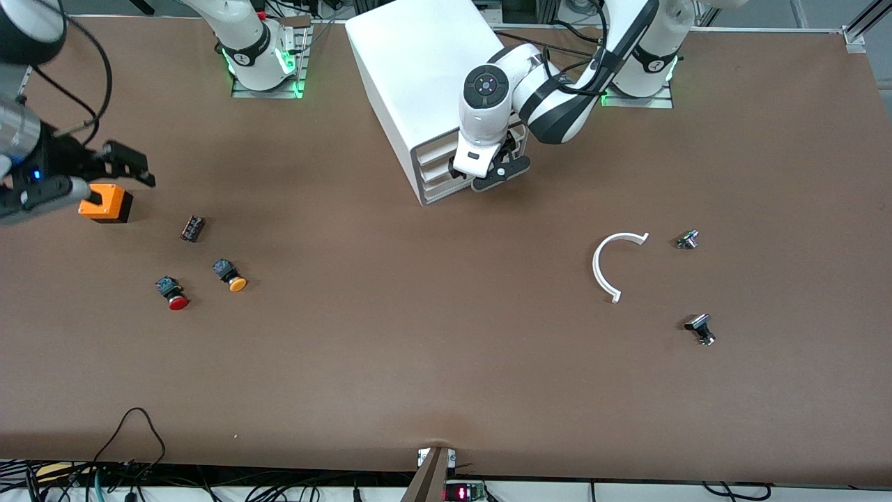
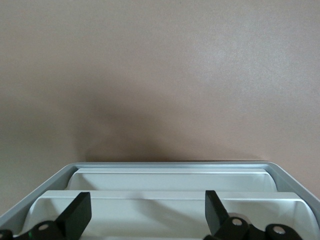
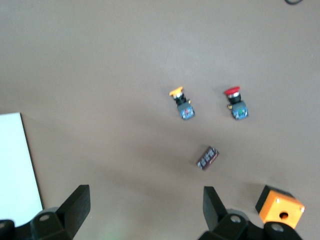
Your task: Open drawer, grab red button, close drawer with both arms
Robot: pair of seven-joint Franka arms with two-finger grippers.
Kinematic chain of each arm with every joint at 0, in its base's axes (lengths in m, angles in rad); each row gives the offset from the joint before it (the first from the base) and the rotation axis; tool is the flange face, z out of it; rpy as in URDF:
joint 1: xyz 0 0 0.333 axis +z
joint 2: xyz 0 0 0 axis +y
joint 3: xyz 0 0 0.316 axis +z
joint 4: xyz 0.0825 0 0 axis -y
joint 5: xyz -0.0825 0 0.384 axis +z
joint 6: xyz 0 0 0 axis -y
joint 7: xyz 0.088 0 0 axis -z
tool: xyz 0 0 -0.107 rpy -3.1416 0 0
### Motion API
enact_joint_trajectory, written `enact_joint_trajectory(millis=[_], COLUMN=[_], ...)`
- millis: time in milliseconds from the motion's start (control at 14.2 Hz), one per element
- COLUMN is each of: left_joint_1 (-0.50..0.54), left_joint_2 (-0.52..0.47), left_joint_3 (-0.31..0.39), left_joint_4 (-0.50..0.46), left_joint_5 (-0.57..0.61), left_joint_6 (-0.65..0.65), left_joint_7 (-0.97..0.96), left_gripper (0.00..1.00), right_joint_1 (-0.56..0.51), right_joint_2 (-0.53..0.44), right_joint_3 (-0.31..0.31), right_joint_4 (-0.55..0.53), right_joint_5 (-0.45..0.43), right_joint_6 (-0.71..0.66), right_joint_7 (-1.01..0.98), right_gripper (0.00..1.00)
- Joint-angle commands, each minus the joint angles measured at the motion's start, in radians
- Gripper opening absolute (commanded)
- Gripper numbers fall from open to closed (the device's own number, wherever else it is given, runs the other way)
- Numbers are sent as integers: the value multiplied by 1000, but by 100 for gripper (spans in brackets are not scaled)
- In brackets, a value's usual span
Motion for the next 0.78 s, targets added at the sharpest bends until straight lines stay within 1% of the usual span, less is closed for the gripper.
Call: enact_joint_trajectory(millis=[0, 141, 282, 352, 564, 634, 705], left_joint_1=[24, 98, 165, 193, 280, 310, 345], left_joint_2=[-33, -38, -41, -41, -54, -68, -90], left_joint_3=[-8, -5, -7, -7, -7, -7, -8], left_joint_4=[-18, 24, 62, 74, 108, 108, 110], left_joint_5=[22, 27, 91, 100, 143, 145, 175], left_joint_6=[5, 2, -2, -7, -9, -13, -28], left_joint_7=[-22, -8, -10, -10, -7, -5, 16], left_gripper=[100, 100, 100, 100, 100, 100, 100], right_joint_1=[5, 5, 2, -5, -11, -11, -17], right_joint_2=[-73, -66, -41, -42, -17, -9, -6], right_joint_3=[12, 13, 10, 6, 0, -2, -5], right_joint_4=[-109, -77, -2, 21, 49, 51, 48], right_joint_5=[-43, -47, -47, -48, -45, -45, -36], right_joint_6=[48, 42, 30, 28, 36, 32, 30], right_joint_7=[20, 17, 10, 10, 18, 20, 23], right_gripper=[100, 100, 100, 100, 100, 100, 100])
